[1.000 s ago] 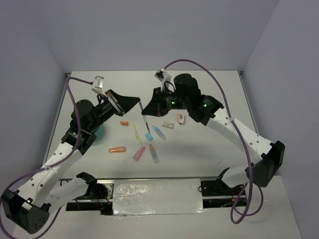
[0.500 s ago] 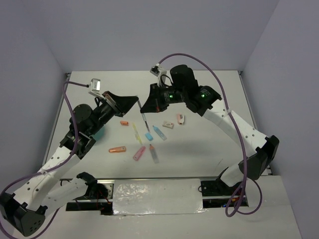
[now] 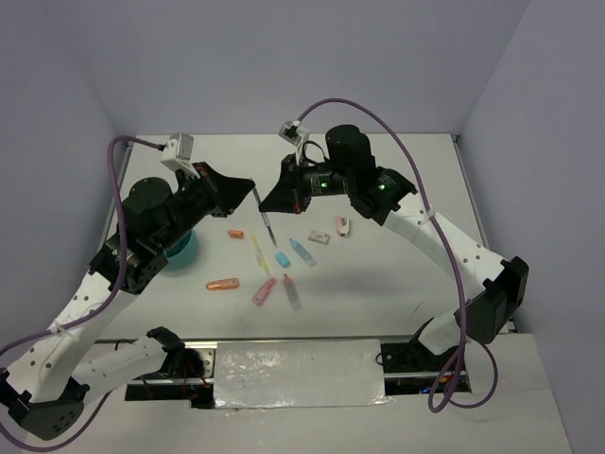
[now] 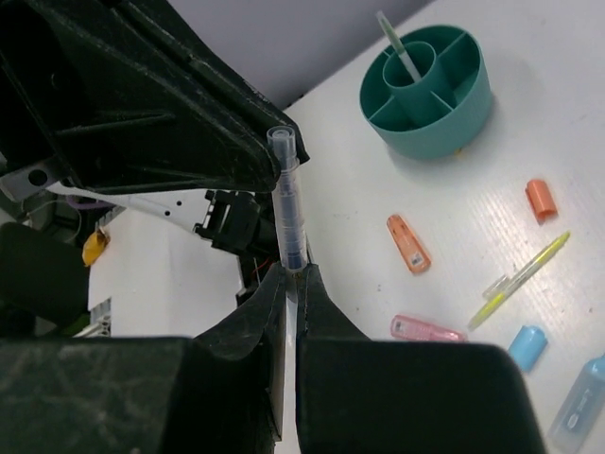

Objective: Sort the stationery into containers
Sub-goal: Close the pen cap on the pen, then place the pen in the storage box.

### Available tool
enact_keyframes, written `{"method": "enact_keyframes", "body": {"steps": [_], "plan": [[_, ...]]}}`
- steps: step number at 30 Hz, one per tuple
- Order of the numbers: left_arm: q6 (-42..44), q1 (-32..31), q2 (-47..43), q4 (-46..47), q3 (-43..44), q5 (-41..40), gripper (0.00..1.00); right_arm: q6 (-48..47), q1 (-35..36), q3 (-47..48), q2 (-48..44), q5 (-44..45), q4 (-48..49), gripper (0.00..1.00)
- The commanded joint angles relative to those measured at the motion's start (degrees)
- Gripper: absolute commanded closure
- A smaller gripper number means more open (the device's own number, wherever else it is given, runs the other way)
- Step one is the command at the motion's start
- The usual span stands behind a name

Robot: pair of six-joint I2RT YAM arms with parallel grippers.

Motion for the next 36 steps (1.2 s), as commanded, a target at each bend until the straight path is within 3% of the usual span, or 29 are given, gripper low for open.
{"method": "enact_keyframes", "body": {"steps": [1,4,5,6,10,12,14,16,18,19,26,28,29,30,32,33,36], "plan": [[3.60,-2.16,1.27,-8.66,5.24,6.90,1.00,-3.26,-1.47,-1.47,-2.52,3.09,12.58,1.00],[3.17,-2.16,2.24,-8.93,7.53,7.08,0.81,-5.81,-0.50,-2.35,-3.40,0.62,11.70,1.00],[2.99,-2.16,2.32,-8.49,7.53,7.08,0.60,-6.51,-0.15,-2.27,-3.49,-0.08,10.39,1.00],[2.38,-2.08,2.33,-8.14,7.53,7.00,0.50,-7.04,0.38,-2.18,-3.67,-0.26,9.77,1.00],[1.58,-1.99,2.68,-6.73,7.18,7.52,0.40,-9.24,1.53,-2.09,-3.75,-1.23,7.39,1.00],[1.06,-1.99,3.12,-5.59,6.66,8.83,0.44,-9.16,1.87,-2.79,-4.10,-1.23,7.47,1.00],[0.71,-1.90,3.47,-5.41,6.39,9.10,0.55,-8.81,1.70,-3.14,-4.46,-0.53,8.18,1.00],[0.44,-1.90,3.56,-5.67,6.04,9.02,0.73,-8.63,1.79,-3.06,-4.63,-1.14,8.62,1.00],[0.53,-1.90,3.38,-6.28,5.69,8.14,0.82,-8.63,1.70,-2.71,-4.28,-2.80,8.62,1.00],[0.70,-1.90,3.21,-6.63,5.78,6.92,0.94,-8.46,1.79,-2.79,-4.37,-2.81,8.88,1.00],[2.46,-0.15,3.82,-10.33,7.18,1.03,1.00,-8.19,1.79,-6.39,-6.04,-3.96,11.17,1.00],[3.07,-0.05,4.43,-12.25,8.93,-3.27,1.00,-8.02,1.26,-7.36,-6.04,-1.94,10.73,0.40],[3.60,0.03,4.78,-15.83,9.99,-6.25,1.00,-7.84,0.83,-7.71,-6.13,1.29,9.51,0.02],[3.95,0.03,5.13,-18.13,12.08,-14.19,1.00,-6.88,-0.31,-8.85,-6.39,3.50,8.98,0.00],[5.96,0.64,7.33,-24.96,14.38,-22.14,1.00,-6.09,-1.81,-10.87,-7.70,8.76,8.45,0.00],[5.45,0.74,8.21,-27.88,16.65,-32.02,1.00,-5.47,-2.86,-13.14,-9.71,10.97,8.36,0.00],[1.95,3.01,11.37,-35.61,17.64,-49.09,1.00,-5.03,-4.18,-17.28,-14.11,16.78,7.92,0.00]]}}
